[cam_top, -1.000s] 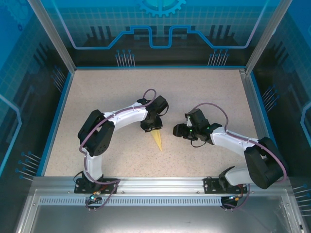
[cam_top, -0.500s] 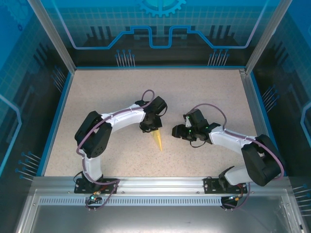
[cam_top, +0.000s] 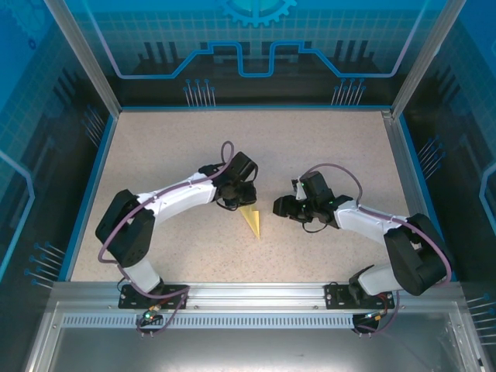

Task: Fold a paper plane with a square sheet of paper (pick it up from the middle)
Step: Turn over a paper plane at the center of the table.

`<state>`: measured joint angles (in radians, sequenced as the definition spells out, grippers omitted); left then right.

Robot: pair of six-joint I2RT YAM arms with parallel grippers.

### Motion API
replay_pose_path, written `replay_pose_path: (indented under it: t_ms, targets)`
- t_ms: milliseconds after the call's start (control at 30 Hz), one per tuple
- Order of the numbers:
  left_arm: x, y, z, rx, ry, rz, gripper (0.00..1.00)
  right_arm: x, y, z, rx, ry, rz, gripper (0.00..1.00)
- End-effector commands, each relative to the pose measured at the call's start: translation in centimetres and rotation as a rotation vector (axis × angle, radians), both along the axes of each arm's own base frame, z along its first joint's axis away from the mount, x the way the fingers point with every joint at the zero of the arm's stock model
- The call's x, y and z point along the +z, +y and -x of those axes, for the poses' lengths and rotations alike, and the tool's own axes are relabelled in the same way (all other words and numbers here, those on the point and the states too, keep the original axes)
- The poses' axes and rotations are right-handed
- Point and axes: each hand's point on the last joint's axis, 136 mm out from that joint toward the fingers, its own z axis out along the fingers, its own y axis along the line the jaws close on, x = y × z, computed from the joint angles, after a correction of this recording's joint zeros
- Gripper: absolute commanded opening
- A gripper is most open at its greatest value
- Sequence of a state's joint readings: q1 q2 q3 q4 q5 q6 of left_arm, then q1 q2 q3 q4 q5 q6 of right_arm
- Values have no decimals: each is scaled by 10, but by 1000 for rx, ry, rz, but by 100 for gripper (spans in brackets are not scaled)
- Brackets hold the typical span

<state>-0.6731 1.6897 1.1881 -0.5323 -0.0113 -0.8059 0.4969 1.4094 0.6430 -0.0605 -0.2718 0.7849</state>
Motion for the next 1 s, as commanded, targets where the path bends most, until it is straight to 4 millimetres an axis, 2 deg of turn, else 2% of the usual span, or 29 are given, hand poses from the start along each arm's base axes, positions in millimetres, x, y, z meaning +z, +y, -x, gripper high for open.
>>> replay_pose_path:
  t_ms: [0, 133, 267, 500, 700, 833, 900, 967]
  targets:
    - [-6, 15, 8, 13, 25, 2, 15, 11, 4, -4, 16, -18, -43, 54]
    - [-20, 37, 18, 72, 77, -27, 23, 17, 18, -4, 70, -28, -87, 54]
    - [-24, 40, 20, 88, 92, -25, 33, 18, 37, -3, 146, -17, -115, 55]
    - [-23, 40, 19, 82, 100, -41, 32, 4, 63, -2, 216, 25, -121, 57]
    - [-30, 53, 29, 99, 132, -77, 24, -5, 77, -2, 269, 48, -126, 59]
    - [-35, 60, 36, 117, 143, -77, 22, -8, 88, -1, 313, 55, -127, 62]
    - [-35, 62, 38, 120, 148, -77, 21, -15, 89, 4, 327, 73, -108, 63]
    - [-37, 65, 41, 123, 154, -89, 21, -9, 97, -3, 341, 54, -113, 64]
